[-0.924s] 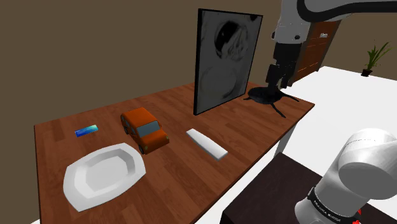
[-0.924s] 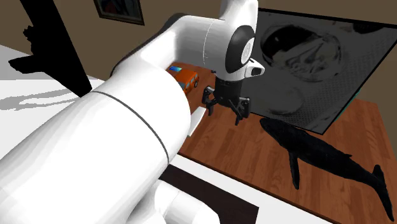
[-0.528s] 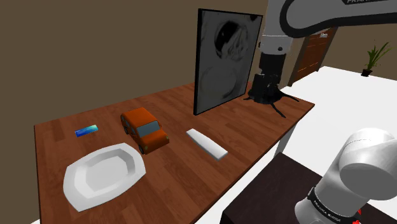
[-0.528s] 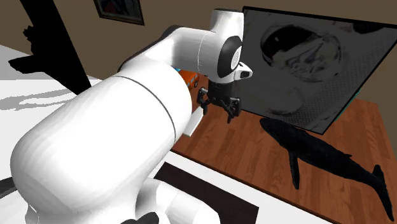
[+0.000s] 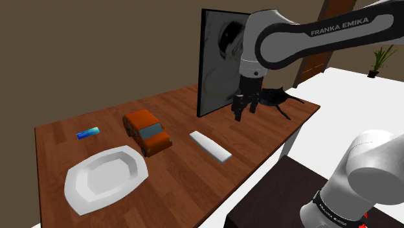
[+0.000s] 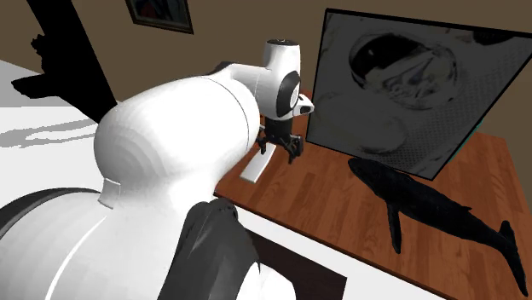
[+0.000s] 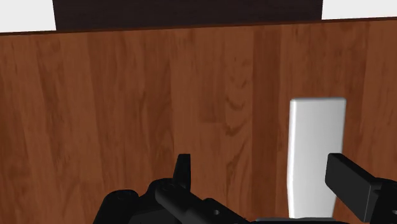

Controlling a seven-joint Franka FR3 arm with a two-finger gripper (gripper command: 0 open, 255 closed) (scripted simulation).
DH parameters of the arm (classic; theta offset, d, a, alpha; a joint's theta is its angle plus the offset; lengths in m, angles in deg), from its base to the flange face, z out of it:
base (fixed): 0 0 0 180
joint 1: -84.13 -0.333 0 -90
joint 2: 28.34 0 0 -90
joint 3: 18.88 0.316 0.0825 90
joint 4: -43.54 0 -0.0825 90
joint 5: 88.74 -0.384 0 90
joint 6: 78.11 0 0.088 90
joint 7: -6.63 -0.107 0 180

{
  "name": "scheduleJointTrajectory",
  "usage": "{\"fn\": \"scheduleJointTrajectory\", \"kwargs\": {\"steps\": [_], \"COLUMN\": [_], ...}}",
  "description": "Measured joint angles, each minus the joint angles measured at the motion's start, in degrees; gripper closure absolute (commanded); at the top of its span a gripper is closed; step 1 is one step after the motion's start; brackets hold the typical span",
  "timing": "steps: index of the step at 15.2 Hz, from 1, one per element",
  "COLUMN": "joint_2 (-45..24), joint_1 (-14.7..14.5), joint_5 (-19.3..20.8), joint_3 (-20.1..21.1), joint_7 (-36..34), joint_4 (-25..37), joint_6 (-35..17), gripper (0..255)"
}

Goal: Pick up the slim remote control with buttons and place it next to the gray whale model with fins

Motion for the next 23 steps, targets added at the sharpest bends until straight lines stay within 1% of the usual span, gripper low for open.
{"fn": "scheduleJointTrajectory", "kwargs": {"steps": [7,10,13,20,23], "joint_2": [-12.84,-18.2,-24.2,-28.14,-28.51], "joint_1": [-1.64,-2.2,-2.57,-2.65,-2.63], "joint_5": [-0.66,-0.04,1.34,2.56,2.69], "joint_3": [4.84,6.66,8.09,8.52,8.51], "joint_7": [-5.33,-7.8,-10.33,-11.62,-11.68], "joint_4": [2.09,3.24,5.72,4.38,4.12], "joint_6": [-12.1,-16.77,-20.63,-25.9,-26.54], "gripper": [0,0,0,0,0]}}
